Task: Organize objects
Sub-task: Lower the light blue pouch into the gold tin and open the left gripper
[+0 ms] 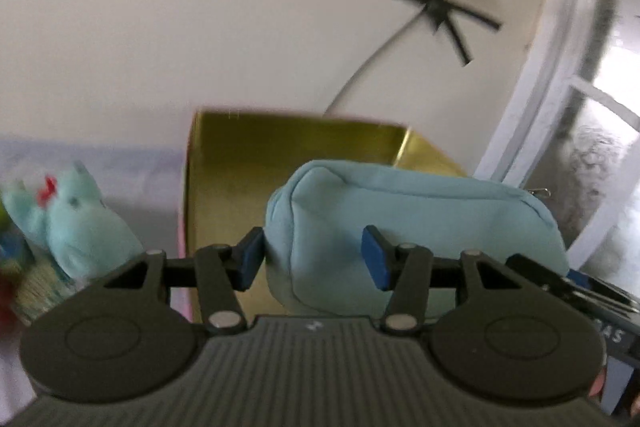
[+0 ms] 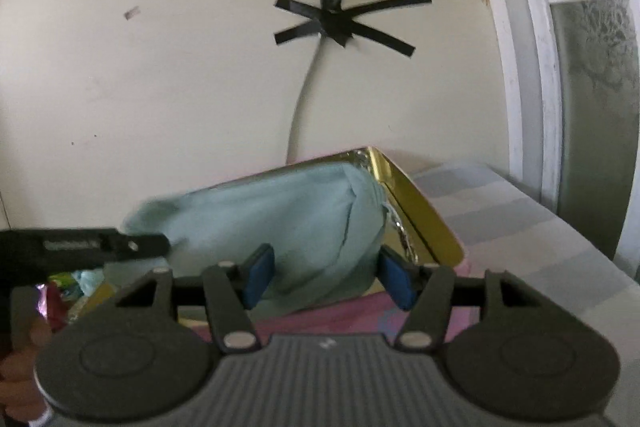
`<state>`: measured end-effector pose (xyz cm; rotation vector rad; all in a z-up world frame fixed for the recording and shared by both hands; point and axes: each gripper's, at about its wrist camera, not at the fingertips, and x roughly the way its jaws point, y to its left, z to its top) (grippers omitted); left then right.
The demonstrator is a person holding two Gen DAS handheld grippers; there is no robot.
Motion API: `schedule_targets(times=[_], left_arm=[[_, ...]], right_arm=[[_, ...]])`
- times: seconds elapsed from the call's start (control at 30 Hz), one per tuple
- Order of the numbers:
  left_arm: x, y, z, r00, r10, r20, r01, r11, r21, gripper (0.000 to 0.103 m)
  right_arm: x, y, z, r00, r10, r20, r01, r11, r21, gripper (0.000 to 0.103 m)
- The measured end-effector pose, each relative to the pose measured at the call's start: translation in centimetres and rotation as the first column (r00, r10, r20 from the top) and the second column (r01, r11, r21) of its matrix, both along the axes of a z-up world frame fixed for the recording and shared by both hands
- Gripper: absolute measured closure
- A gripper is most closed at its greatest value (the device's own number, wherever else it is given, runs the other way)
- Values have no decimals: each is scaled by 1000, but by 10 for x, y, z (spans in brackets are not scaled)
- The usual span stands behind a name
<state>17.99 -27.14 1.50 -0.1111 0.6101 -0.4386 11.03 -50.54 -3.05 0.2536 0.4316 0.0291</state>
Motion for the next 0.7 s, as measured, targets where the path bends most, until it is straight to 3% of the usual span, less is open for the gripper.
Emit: schedule_targets(times=[0.07,0.13,0.3,0.37,0.4,0.5,0.6,0.7], left_arm=[[9,-6,-9,999,33,-28,-32,999,33,47],[6,-10,-7,999,45,-5,-44,997,61,47],[-13,3,11,996,73,52,-74,997,29,45],[-20,8,13,995,82,59,-84,996,24,45],[-24,11,15,995,80,52,-81,997,14,45],[-40,28,17,996,78,44,-78,997,0,45],[-53,45,15,996,75,41,-76,997,29,44],[-58,64,9,996,88,15,-89,995,40,43]], right_arm=[[11,-1,2,1000,10,7,-10,1000,-24,39],[7,-2,2,999,13,42,-11,999,-44,35],[5,-3,24,984,-35,176,45,998,-54,33],[13,-6,32,960,-79,267,107,990,-92,21],[19,-4,35,944,-114,309,163,977,-138,13],[40,8,33,917,-119,380,239,929,-284,12],[68,25,18,944,-60,325,211,865,-455,12],[82,38,5,955,-19,297,192,801,-566,13]])
